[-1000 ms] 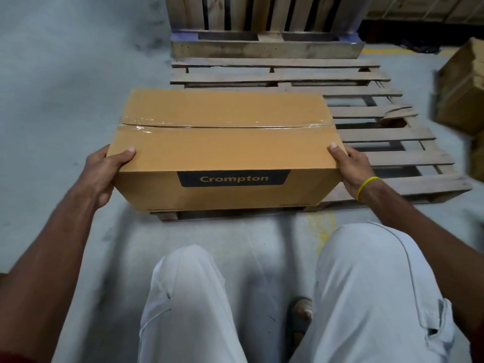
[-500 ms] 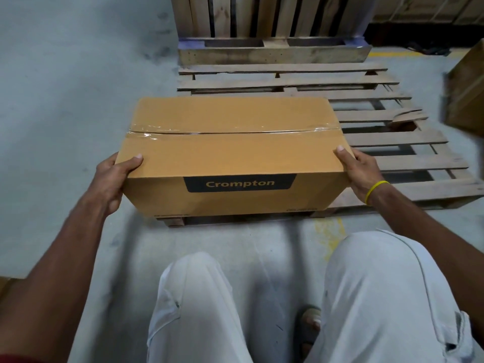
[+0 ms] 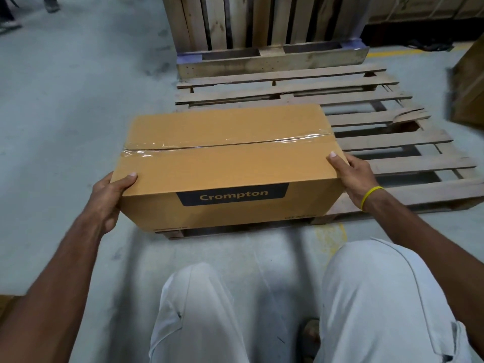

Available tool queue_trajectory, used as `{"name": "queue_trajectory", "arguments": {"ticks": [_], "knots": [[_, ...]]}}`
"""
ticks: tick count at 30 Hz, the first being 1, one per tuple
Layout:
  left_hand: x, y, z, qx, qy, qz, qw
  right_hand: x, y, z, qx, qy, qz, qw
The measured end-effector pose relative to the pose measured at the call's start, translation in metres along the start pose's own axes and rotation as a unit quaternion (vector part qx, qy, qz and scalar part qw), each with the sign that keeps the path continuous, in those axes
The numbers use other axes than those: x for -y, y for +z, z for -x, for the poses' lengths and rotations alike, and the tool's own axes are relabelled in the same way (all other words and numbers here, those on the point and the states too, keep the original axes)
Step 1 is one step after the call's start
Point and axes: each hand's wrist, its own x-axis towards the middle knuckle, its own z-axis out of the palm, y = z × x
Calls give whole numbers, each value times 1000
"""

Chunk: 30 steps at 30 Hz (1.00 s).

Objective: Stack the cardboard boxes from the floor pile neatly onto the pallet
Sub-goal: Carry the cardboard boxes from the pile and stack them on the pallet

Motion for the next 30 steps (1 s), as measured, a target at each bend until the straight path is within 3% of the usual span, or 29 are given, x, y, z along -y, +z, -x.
{"name": "queue_trajectory", "arguments": {"ticks": [13,19,26,30], "knots": [[1,0,0,0,4,-22,1000,1,1,2,-4,-8,16,1000],[-10,-6,1,-6,8,-96,995,11,-9,2,-10,3,31,999],[-102,32,35,-107,-5,-226,968,93,-63,34,-25,31,59,997],[-178,90,55,-39,14,-295,955,152,-106,69,-71,63,67,993]]}}
